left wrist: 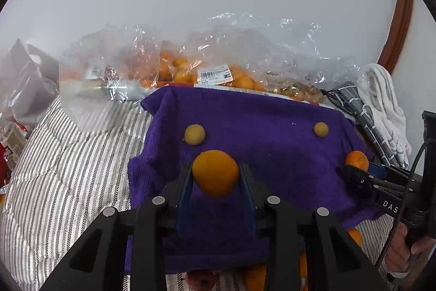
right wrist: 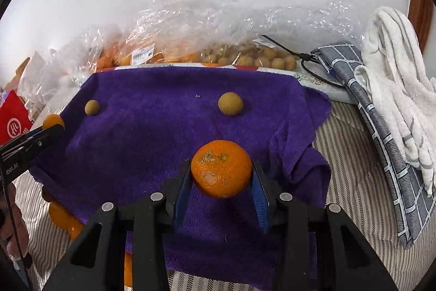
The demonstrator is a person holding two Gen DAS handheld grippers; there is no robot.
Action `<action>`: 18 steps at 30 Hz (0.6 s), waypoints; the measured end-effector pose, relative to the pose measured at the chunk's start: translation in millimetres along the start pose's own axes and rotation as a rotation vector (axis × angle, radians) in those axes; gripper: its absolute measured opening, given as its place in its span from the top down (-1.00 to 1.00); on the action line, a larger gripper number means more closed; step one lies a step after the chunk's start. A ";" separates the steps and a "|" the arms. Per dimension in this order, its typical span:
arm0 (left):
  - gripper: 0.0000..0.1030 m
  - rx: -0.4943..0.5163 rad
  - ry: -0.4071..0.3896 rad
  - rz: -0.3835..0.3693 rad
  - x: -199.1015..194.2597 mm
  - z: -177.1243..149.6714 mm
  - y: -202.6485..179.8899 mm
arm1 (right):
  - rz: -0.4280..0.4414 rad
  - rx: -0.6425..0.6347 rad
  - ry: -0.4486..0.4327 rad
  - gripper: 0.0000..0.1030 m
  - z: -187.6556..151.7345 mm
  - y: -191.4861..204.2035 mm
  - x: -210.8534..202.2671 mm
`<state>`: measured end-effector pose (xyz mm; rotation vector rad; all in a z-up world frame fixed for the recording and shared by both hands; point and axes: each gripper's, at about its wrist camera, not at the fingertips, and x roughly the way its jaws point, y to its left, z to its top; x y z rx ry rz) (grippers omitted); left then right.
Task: Organize fruits
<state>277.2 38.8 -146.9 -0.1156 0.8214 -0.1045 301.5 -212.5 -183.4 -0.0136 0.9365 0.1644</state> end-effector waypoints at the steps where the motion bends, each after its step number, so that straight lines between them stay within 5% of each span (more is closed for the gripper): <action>1: 0.37 0.000 0.007 0.005 1.8 -0.1 0.3 | -0.001 -0.001 0.004 0.19 -0.5 0.2 1.0; 18: 0.37 0.032 0.074 0.043 15.3 -4.8 -3.6 | -0.019 -0.031 0.050 0.19 -3.4 4.1 10.0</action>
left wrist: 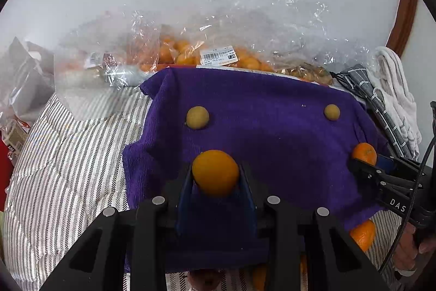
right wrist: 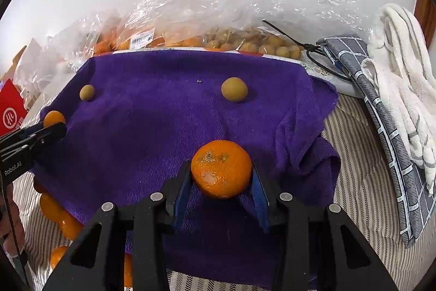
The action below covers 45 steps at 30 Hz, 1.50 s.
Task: Organize fruits
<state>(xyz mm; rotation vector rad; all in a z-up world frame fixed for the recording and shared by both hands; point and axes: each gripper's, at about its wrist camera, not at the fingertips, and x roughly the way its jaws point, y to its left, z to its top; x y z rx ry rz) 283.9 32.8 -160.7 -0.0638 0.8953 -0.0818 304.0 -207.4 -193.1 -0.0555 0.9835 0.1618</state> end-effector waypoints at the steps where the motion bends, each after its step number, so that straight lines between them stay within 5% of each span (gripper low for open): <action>1: 0.37 0.002 0.002 0.000 0.5 -0.1 0.0 | -0.001 -0.002 0.000 0.19 -0.2 0.2 -0.2; 31: 0.37 0.009 0.023 0.004 4.3 -1.9 -0.3 | -0.016 -0.022 -0.029 0.05 -0.7 4.6 -11.6; 45: 0.30 -0.017 -0.094 -0.025 -20.8 -0.3 0.9 | 0.016 0.025 -0.139 0.05 -1.2 3.7 -39.3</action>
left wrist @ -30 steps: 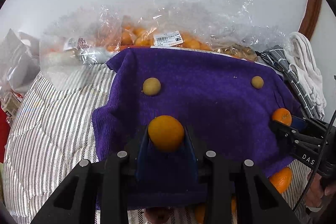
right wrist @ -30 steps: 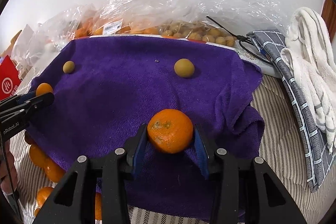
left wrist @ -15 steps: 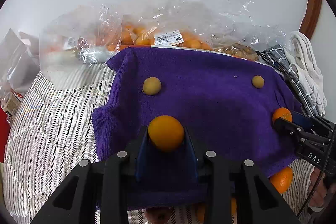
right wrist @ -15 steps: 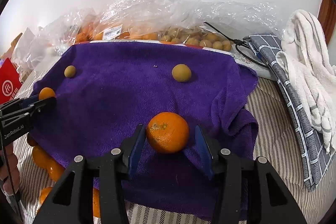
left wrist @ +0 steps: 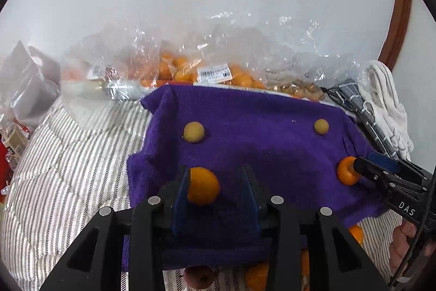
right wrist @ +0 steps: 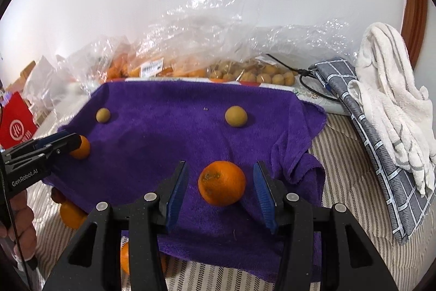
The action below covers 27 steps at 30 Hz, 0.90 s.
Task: Organize fruits
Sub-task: 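Open both grippers to drop the oranges onto the purple towel, then grasp a large orange beside the towel with the right gripper while the left gripper approaches the fruit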
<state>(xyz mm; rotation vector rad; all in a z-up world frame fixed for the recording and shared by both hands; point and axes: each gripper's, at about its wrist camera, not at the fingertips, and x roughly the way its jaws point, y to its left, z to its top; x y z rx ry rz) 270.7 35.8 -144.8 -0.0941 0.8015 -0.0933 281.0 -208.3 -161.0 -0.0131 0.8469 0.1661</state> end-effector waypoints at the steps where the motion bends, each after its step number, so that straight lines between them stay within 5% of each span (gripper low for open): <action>1: 0.30 0.002 -0.013 0.009 -2.4 -0.5 -0.5 | 0.005 0.002 -0.005 0.05 0.2 0.6 -1.3; 12: 0.30 0.031 -0.114 0.079 -22.3 -9.2 1.8 | 0.013 0.043 -0.031 0.05 6.1 11.8 -21.7; 17: 0.30 0.029 -0.102 -0.008 -30.8 -13.6 2.9 | 0.009 0.016 -0.012 0.05 -2.7 25.0 -38.5; 27: 0.30 0.065 -0.022 -0.025 -51.8 -47.0 17.6 | 0.087 0.005 0.070 0.05 -45.7 41.6 -51.4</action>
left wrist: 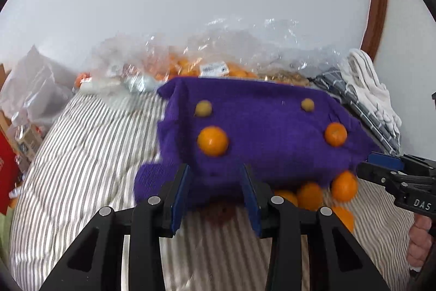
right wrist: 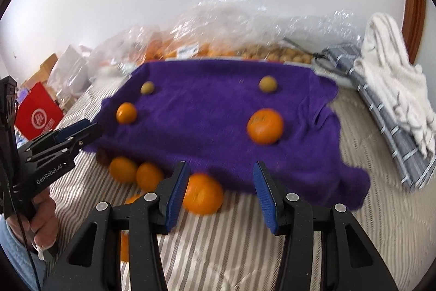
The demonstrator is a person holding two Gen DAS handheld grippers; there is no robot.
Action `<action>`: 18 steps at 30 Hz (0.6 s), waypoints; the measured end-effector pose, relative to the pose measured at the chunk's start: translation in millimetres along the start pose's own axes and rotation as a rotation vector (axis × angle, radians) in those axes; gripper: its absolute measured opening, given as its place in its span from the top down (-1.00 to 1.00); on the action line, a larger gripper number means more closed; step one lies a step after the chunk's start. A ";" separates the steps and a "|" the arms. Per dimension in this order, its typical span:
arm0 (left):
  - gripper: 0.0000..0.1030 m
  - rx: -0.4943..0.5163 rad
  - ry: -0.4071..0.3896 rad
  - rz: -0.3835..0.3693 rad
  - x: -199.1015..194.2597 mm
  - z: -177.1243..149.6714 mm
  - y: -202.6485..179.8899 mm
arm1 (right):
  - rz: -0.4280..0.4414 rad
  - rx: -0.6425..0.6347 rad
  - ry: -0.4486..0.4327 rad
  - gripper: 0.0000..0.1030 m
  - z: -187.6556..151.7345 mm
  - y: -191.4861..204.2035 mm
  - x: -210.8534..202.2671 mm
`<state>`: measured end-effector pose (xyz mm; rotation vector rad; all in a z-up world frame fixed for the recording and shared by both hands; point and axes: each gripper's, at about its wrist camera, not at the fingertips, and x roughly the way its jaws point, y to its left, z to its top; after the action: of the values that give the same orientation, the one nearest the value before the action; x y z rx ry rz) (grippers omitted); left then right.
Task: Organize fruits
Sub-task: 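Grasp a large orange beside the towel with the right gripper while the left gripper approaches the fruit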
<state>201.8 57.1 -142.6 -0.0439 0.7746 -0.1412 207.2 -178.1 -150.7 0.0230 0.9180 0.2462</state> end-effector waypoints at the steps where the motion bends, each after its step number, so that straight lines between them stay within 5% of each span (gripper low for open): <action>1: 0.30 -0.010 0.013 -0.002 -3.5 -4.6 3.4 | 0.008 -0.003 0.007 0.05 -3.9 1.9 1.0; 18: 0.30 -0.074 0.085 0.010 -14.3 -22.7 18.9 | 0.031 0.051 0.123 0.05 -14.3 6.8 37.8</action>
<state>178.0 78.1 -150.6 -0.1048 0.8649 -0.1051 216.5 -164.3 -188.2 0.0692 1.0472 0.2549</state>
